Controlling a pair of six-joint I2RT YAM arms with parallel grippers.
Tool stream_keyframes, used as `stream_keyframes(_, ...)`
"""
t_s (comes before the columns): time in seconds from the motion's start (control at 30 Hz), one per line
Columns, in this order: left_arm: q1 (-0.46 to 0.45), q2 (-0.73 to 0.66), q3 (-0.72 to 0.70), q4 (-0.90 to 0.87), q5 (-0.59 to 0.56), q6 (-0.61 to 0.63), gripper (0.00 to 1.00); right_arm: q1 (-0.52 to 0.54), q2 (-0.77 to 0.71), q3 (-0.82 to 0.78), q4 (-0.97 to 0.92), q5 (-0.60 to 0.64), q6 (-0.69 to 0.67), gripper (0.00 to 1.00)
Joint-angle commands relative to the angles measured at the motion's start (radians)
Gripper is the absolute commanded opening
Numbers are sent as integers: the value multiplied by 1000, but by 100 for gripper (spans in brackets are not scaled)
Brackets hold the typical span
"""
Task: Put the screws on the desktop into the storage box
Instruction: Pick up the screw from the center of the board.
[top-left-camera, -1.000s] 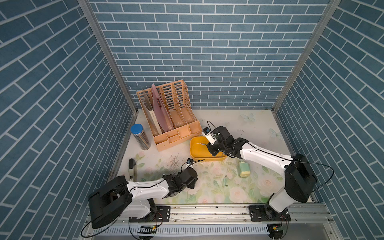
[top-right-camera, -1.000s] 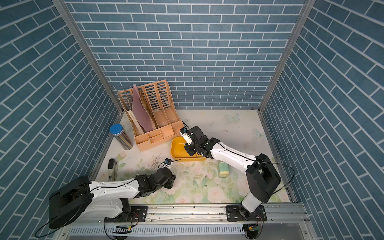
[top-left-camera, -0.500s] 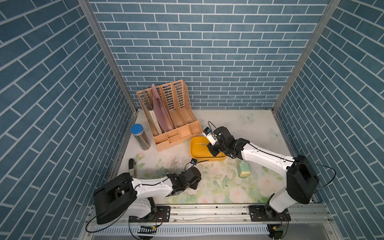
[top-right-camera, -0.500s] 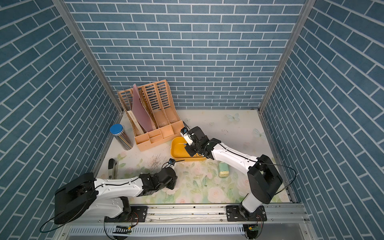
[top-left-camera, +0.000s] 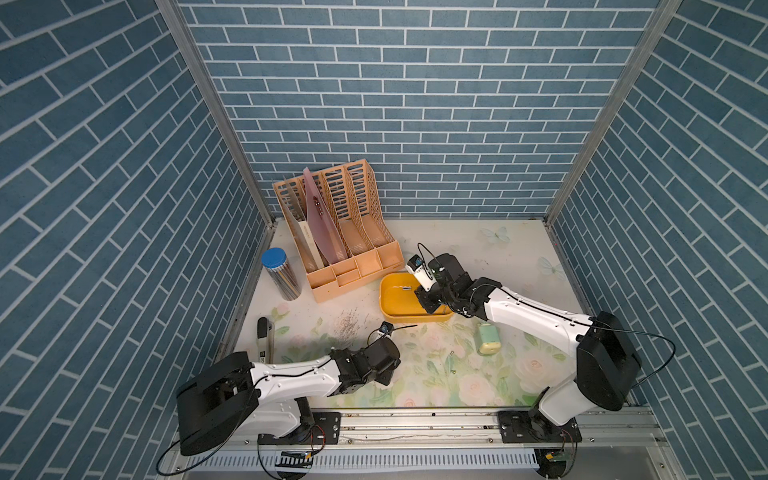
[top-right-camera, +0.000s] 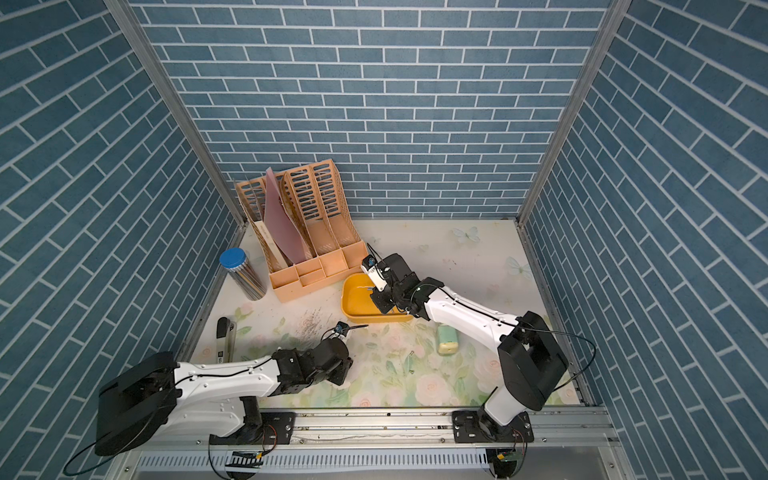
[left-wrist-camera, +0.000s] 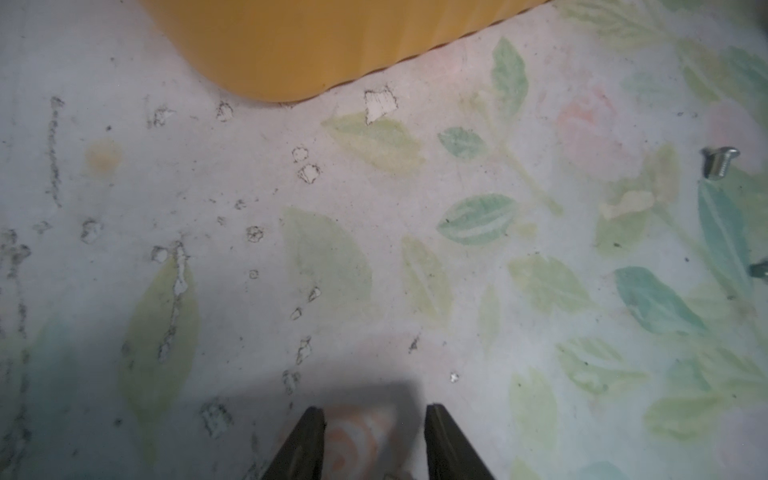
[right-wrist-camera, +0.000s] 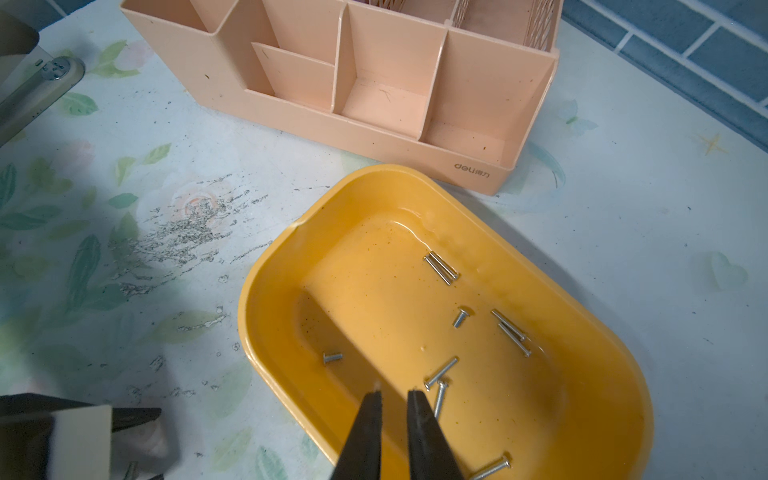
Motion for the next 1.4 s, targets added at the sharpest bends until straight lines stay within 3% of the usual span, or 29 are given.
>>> stream_keyframes(0.0,-7,-14,-2,-69,-13,-10,47,-1,-25,-9,8,-3,3,16)
stream_keyframes(0.17,-25,-28,-18,-90,-11,-35,49,-2,-30,-11,10,-2,3,16)
stream_keyframes(0.43,-58,-55,-43,-126,-5,-107,39,-2,-35,-13,5,-1,3,17)
stream_keyframes(0.67,-88,-58,5,-211,-114,-145,44,-1,-47,-17,3,-12,4,17)
stream_keyframes(0.77,-113,-61,24,-206,-204,-158,53,0,-52,-20,3,-13,3,17)
stream_keyframes(0.87,-115,-42,31,-205,-196,-162,53,0,-57,-20,3,-19,3,17)
stream_keyframes(1.13,-128,-29,18,-216,-111,-174,39,0,-74,-23,1,-16,2,17)
stream_keyframes(1.37,-138,-68,25,-286,-126,-200,38,-1,-80,-23,-2,-18,2,17)
